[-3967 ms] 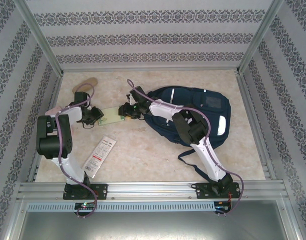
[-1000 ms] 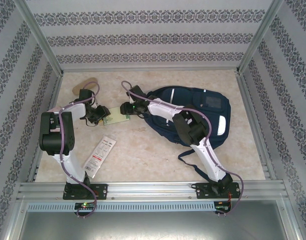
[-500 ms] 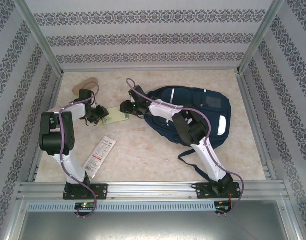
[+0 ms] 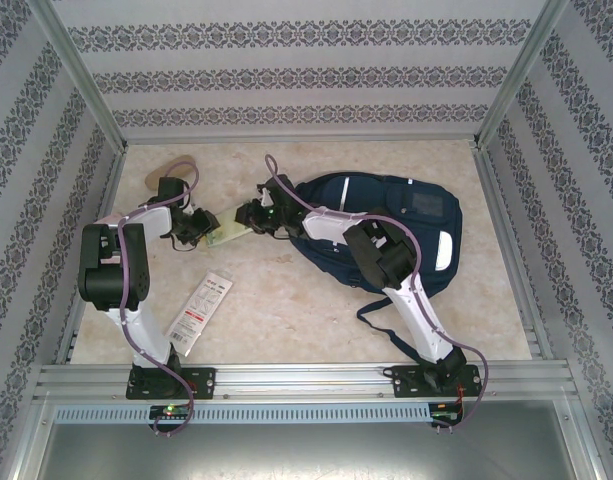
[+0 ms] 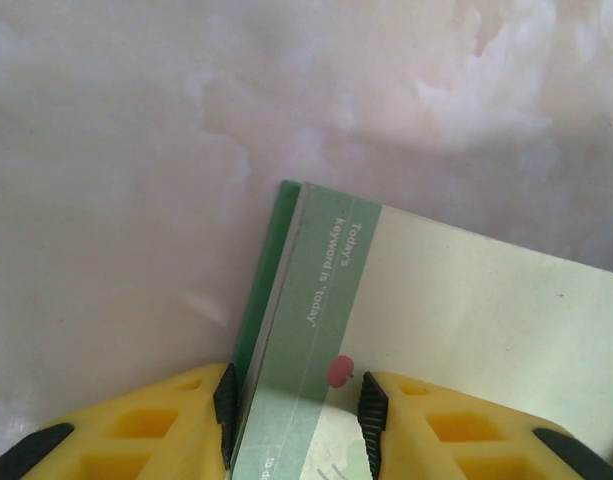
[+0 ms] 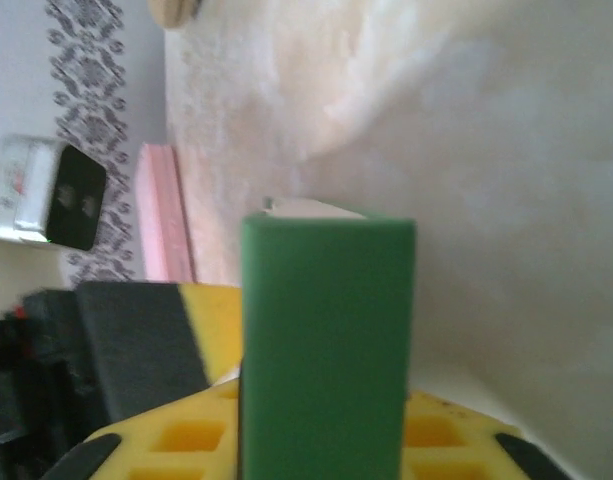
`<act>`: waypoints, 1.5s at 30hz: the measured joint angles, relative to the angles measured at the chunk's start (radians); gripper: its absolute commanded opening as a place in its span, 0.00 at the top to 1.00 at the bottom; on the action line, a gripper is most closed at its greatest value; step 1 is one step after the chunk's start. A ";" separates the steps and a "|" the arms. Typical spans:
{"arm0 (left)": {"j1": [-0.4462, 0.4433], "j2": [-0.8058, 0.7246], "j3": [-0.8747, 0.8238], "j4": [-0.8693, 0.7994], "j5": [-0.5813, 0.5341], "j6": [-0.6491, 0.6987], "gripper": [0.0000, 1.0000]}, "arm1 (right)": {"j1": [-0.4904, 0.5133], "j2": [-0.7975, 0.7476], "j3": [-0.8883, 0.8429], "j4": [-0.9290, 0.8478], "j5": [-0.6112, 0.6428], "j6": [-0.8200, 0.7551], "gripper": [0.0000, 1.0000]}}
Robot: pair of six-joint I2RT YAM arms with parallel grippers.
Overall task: Pack the student bag
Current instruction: Pick up the loose stationery from the middle-left of the table, then pass the loose stationery.
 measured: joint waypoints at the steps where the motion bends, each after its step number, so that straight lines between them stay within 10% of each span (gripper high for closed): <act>1: -0.001 0.001 0.000 -0.003 0.004 0.000 0.58 | -0.001 -0.007 -0.013 0.000 0.004 -0.002 0.93; 14: -0.024 -0.108 -0.001 0.012 0.148 -0.136 0.26 | -0.056 -0.241 -0.143 -0.051 0.024 -0.030 1.00; 26: -0.204 -0.232 -0.055 0.552 0.209 -0.645 0.08 | -0.157 -0.542 -0.277 0.022 0.117 0.005 1.00; 45: -0.341 -0.208 -0.057 0.916 0.019 -0.973 0.77 | -0.156 -0.625 -0.389 0.181 0.264 0.148 0.98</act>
